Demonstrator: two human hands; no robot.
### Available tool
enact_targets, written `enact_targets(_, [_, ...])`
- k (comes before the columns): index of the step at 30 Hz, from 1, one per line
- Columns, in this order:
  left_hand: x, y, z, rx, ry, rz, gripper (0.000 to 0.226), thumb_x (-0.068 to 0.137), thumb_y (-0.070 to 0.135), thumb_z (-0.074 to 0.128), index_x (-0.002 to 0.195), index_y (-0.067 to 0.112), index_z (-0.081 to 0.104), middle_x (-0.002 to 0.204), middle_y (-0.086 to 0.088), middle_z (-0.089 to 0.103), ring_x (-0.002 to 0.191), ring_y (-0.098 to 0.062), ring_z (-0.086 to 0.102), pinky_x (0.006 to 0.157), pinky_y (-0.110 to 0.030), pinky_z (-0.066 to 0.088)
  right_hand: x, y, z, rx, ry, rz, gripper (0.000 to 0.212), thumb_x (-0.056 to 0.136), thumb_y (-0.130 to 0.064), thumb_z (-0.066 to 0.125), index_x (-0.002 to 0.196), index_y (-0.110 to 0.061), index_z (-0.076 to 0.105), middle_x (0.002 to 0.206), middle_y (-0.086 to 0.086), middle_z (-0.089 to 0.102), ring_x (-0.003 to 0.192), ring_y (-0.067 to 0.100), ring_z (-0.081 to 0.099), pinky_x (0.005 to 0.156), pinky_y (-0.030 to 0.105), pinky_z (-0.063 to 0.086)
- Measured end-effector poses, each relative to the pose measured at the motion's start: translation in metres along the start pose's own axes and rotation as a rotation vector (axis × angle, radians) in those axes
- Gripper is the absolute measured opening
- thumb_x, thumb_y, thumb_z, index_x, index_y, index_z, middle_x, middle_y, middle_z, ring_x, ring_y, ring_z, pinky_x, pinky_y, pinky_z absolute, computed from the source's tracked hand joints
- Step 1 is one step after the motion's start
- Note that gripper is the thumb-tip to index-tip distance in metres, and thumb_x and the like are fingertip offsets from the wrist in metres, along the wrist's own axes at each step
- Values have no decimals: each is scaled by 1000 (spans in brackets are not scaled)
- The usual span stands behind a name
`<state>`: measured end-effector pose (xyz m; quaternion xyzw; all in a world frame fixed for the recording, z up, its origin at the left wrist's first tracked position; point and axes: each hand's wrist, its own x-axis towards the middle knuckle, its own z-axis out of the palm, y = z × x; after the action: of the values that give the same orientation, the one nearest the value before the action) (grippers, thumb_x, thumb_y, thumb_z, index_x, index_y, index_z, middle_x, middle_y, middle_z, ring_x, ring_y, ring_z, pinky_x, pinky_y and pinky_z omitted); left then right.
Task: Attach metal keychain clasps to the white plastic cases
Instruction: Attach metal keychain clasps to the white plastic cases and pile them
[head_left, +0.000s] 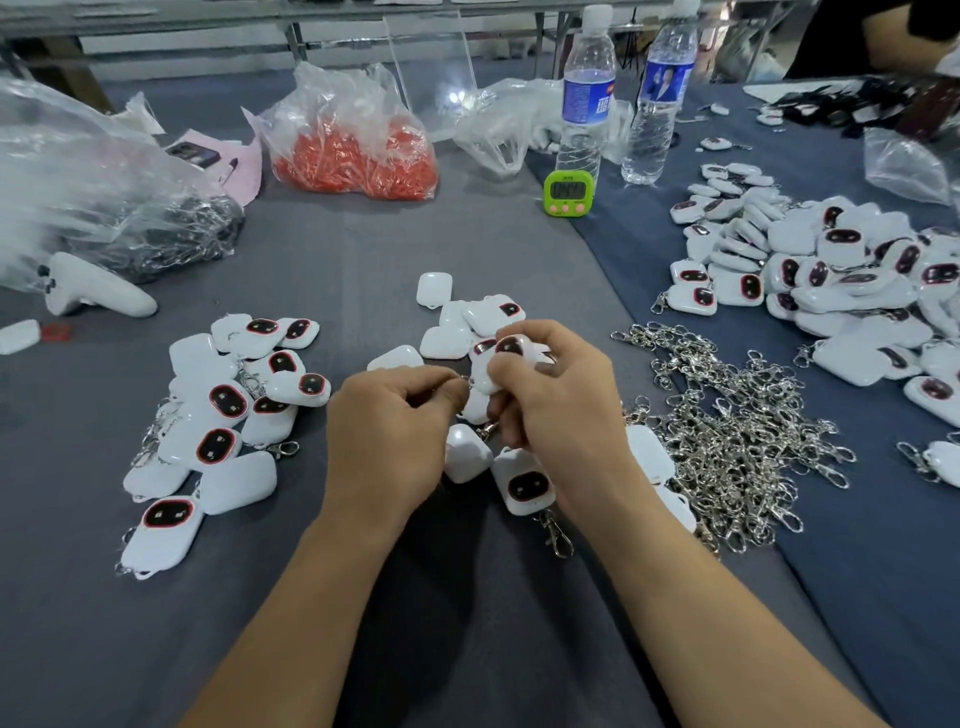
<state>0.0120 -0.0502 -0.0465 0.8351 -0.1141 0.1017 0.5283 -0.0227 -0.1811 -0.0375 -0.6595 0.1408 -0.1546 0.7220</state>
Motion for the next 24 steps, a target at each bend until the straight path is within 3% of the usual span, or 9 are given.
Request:
enact_targets(2, [-2, -3, -2, 175, 30, 105, 10, 86, 28, 71, 83, 26, 80, 69, 10, 72, 73, -11, 61, 68, -29, 47, -1, 3, 0, -216, 18, -128, 22, 85, -15, 65, 100, -31, 69, 64, 2, 68, 52, 20, 61, 56, 37, 55])
enact_targets(5, [2, -8, -9, 225, 94, 127, 12, 92, 22, 69, 88, 23, 80, 73, 13, 69, 76, -9, 56, 66, -19, 37, -1, 8, 1, -285, 0, -128, 31, 88, -20, 66, 113, -36, 68, 73, 4, 73, 66, 23, 69, 69, 41, 59])
enact_targets(9, [10, -18, -18, 203, 27, 111, 10, 92, 30, 69, 84, 30, 74, 75, 14, 67, 79, -4, 54, 68, -6, 37, 1, 7, 3, -97, -90, -35, 13, 98, -14, 61, 105, -22, 70, 69, 13, 71, 54, 23, 62, 52, 36, 49])
enact_targets(14, [14, -20, -22, -130, -141, -9, 13, 80, 22, 85, 75, 32, 78, 83, 15, 75, 73, -1, 67, 71, -15, 50, 6, 3, 0, 122, -96, 73, 21, 100, -11, 56, 86, -13, 72, 65, 12, 67, 50, 22, 58, 42, 26, 42])
enact_targets(18, [13, -22, -25, -126, -46, -55, 15, 83, 25, 80, 80, 40, 81, 69, 11, 75, 60, 3, 64, 61, -6, 45, 12, 0, -8, 172, -53, 125, 19, 99, -11, 56, 89, -9, 72, 65, 12, 67, 48, 21, 58, 41, 24, 39])
enact_targets(21, [12, -18, -21, -211, -63, -77, 19, 86, 19, 77, 94, 36, 81, 84, 16, 77, 80, 2, 71, 71, -7, 50, 14, -1, -10, 196, -70, 138, 19, 100, -12, 56, 91, -7, 73, 67, 13, 67, 48, 21, 58, 42, 23, 39])
enact_targets(24, [7, -11, -14, -194, -162, -29, 35, 80, 22, 76, 109, 42, 75, 99, 20, 76, 92, -4, 72, 82, -21, 57, 12, -1, -8, 187, -122, 147, 20, 100, -10, 55, 93, -4, 73, 67, 13, 65, 47, 19, 56, 41, 23, 39])
